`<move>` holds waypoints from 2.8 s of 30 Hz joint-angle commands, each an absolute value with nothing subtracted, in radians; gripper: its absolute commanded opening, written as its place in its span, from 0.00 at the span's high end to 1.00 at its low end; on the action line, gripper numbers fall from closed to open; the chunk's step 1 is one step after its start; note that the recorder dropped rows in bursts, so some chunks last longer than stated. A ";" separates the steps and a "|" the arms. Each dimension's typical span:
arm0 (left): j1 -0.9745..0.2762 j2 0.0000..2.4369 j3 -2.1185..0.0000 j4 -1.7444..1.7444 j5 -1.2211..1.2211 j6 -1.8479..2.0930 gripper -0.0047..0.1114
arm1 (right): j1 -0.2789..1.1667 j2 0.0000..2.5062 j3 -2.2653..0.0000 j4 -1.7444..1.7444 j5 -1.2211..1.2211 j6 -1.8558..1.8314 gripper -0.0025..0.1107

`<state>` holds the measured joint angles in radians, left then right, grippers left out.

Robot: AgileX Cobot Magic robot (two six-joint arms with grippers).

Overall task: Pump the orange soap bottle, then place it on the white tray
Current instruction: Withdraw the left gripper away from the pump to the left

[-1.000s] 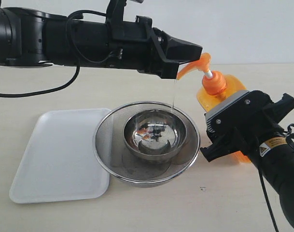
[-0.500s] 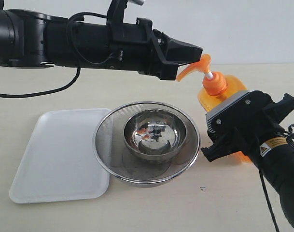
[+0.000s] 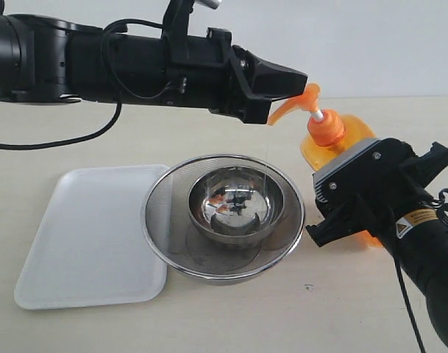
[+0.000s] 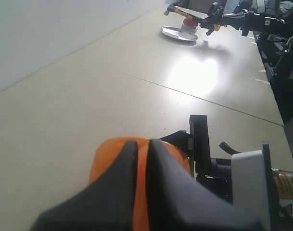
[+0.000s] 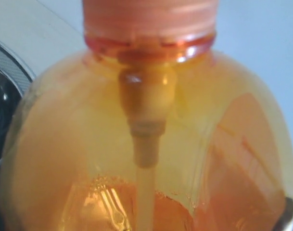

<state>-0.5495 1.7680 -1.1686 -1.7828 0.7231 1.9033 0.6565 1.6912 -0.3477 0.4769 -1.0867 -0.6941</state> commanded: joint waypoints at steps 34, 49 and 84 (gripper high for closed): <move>-0.568 0.770 -0.676 -1.744 0.450 1.952 0.92 | 0.660 1.684 -0.352 0.487 -1.093 -0.498 0.98; -0.568 0.426 -0.358 -1.744 0.426 1.873 0.92 | 0.660 1.684 -0.352 0.539 -1.078 -0.356 0.98; -0.568 0.108 -0.087 -1.710 -0.514 1.424 0.92 | 0.660 1.684 -0.352 0.566 -1.115 -0.271 0.98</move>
<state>-0.5600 0.1599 -0.1109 -1.7166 -0.4668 1.4371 0.6583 1.6868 -0.3512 0.5835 -1.1090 -0.2689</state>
